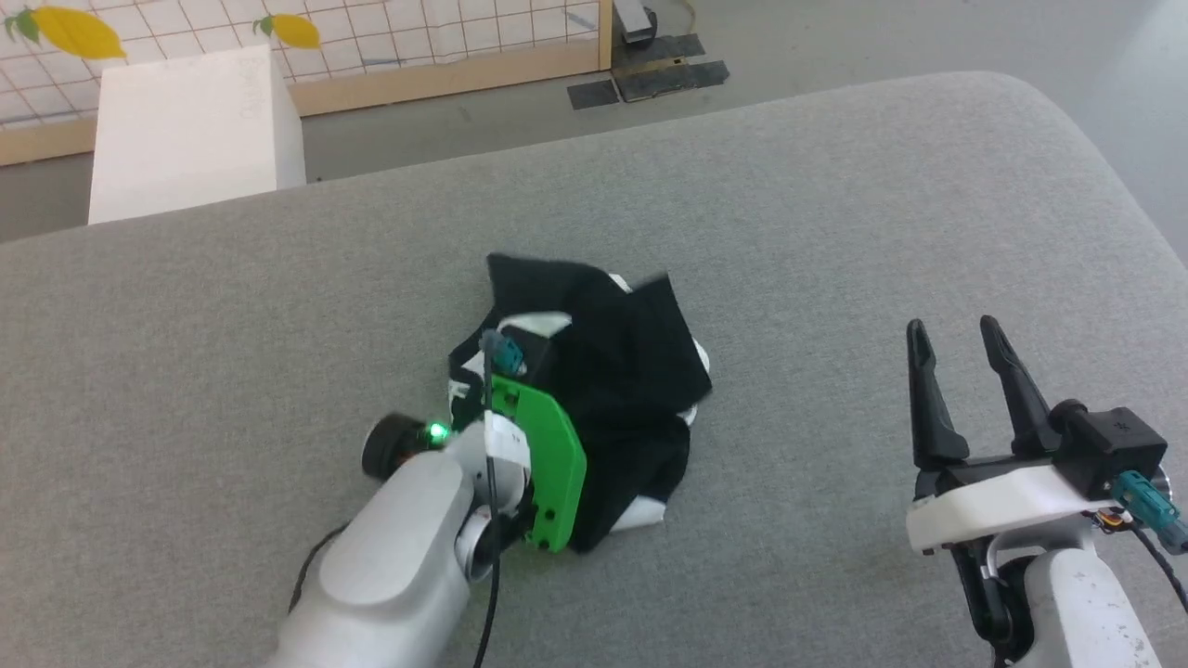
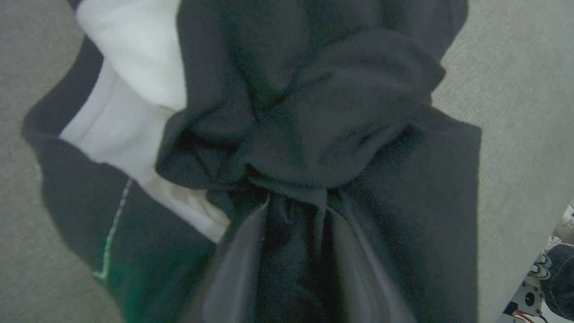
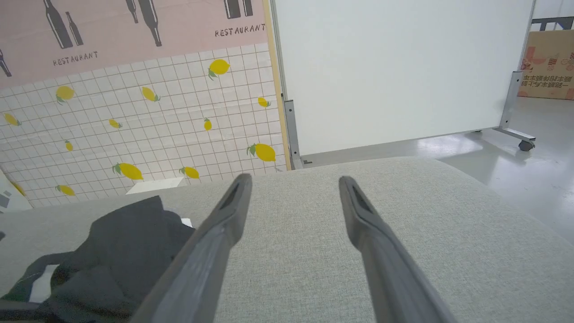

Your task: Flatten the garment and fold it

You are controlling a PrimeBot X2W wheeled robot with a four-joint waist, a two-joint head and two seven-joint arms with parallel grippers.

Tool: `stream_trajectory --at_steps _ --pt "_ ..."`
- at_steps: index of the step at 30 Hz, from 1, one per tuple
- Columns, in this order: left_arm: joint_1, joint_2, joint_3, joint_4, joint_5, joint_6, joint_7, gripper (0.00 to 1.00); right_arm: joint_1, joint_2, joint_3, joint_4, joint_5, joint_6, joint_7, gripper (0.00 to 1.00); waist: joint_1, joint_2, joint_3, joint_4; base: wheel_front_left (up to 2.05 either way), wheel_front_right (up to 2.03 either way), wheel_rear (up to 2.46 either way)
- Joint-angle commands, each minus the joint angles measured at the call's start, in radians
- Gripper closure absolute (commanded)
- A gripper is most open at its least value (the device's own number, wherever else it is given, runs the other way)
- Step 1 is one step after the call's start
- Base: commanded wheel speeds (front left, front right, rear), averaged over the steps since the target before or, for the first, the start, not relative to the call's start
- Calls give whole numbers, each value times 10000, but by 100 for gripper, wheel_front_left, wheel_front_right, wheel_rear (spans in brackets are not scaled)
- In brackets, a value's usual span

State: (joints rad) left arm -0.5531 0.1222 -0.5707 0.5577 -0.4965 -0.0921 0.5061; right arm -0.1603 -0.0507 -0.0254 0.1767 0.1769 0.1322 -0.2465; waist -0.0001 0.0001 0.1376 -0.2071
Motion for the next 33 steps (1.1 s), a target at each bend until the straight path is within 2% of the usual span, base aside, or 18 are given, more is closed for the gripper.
stream_trajectory --at_steps 1,3,6,13,17,21,24,29,33 --pt "188 -8 -42 159 -167 -19 228 0 62 5 55 -34 -17 -15 26 0 1 -1 -44 39 0 0 0" --pt "294 -41 7 180 -275 29 198 0 94 5 65 -39 -31 -15 45 0 1 -1 -107 136 0 0 0" --pt "382 -49 353 -212 -385 172 -692 0 167 5 81 -45 -64 -15 80 0 1 -1 -246 311 0 0 0" --pt "677 320 1702 -1881 75 792 -5275 0 364 5 52 -200 -211 -15 235 0 1 -1 -552 786 0 0 0" --pt "1209 702 2330 -2447 257 1062 -7020 0 443 5 52 -381 -320 -15 363 0 1 -1 -677 1039 0 0 0" --pt "1944 1091 2952 -2949 416 1210 -7586 0 494 5 73 -587 -373 -15 518 0 1 -1 -715 1252 0 0 0" --pt "2624 1168 3372 -3361 540 1260 -7664 0 527 5 74 -692 -358 -15 581 0 1 -1 -730 1405 0 0 0" --pt "3758 1012 4085 -4255 1045 1141 -7675 0 582 5 189 -846 -366 -15 727 0 1 -1 -659 1666 0 0 0" --pt "4434 610 4713 -4599 1323 990 -7676 0 592 5 329 -939 -414 -15 848 0 1 -1 -593 1871 0 0 0"
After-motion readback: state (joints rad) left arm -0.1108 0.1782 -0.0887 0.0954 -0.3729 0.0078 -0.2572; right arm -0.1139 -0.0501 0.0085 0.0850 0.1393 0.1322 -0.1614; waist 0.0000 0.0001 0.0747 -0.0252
